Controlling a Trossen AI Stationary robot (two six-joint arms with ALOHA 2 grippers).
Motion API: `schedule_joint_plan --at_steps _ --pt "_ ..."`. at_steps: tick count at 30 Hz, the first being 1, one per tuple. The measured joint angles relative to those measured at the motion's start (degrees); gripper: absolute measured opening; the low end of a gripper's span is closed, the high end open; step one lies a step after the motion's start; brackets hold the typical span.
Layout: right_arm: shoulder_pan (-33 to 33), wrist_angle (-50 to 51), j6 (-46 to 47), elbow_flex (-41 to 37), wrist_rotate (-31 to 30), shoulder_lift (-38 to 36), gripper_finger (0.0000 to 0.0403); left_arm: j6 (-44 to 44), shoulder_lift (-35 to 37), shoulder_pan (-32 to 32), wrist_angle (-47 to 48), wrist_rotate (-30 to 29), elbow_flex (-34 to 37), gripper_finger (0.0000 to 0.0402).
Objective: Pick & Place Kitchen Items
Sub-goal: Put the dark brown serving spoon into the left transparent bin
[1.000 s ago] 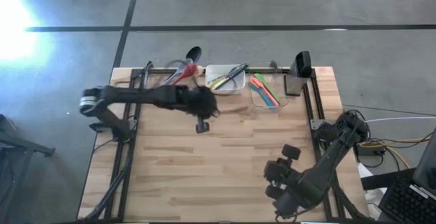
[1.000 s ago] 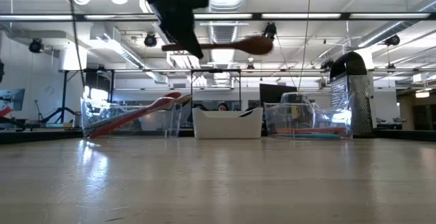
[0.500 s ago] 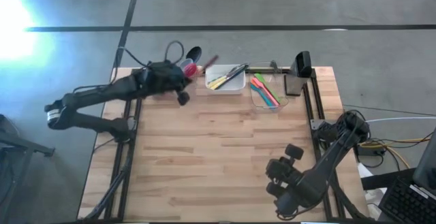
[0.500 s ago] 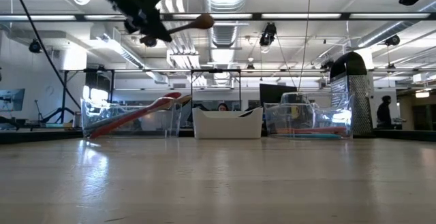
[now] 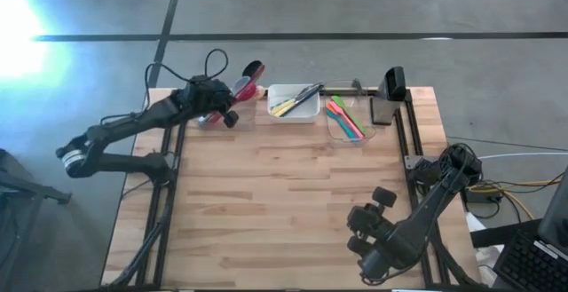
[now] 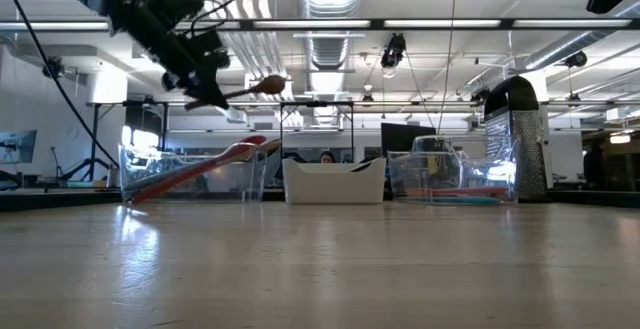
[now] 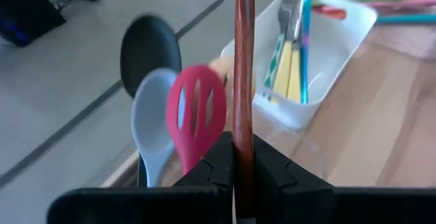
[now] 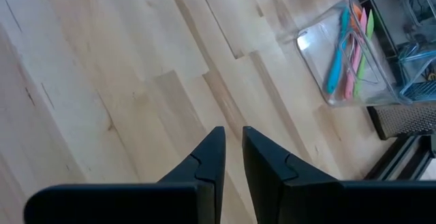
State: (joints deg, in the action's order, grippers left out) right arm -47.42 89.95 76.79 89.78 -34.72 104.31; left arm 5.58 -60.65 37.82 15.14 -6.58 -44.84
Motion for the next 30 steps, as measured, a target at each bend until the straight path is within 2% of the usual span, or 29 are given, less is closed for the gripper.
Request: schedule_joint_plan --at_steps 6,12,22,30 --pt "-0.1 -0.1 1.0 -1.0 0.1 0.0 0.0044 3.2 0.0 5.0 -7.5 4.6 8.6 0.0026" --pt "-0.1 -0.1 1.1 -1.1 0.1 0.0 0.0043 4.9 0.0 8.7 -10.4 5.6 14.3 0.0026" --pt "0.0 -0.2 1.1 -1.1 0.1 0.0 0.0043 10.6 0.0 16.2 -12.7 7.1 17.5 0.0026" --pt "0.0 -0.2 1.2 -1.1 0.0 0.0 0.0043 12.5 -1.9 17.6 -15.2 8.6 17.9 0.0026"
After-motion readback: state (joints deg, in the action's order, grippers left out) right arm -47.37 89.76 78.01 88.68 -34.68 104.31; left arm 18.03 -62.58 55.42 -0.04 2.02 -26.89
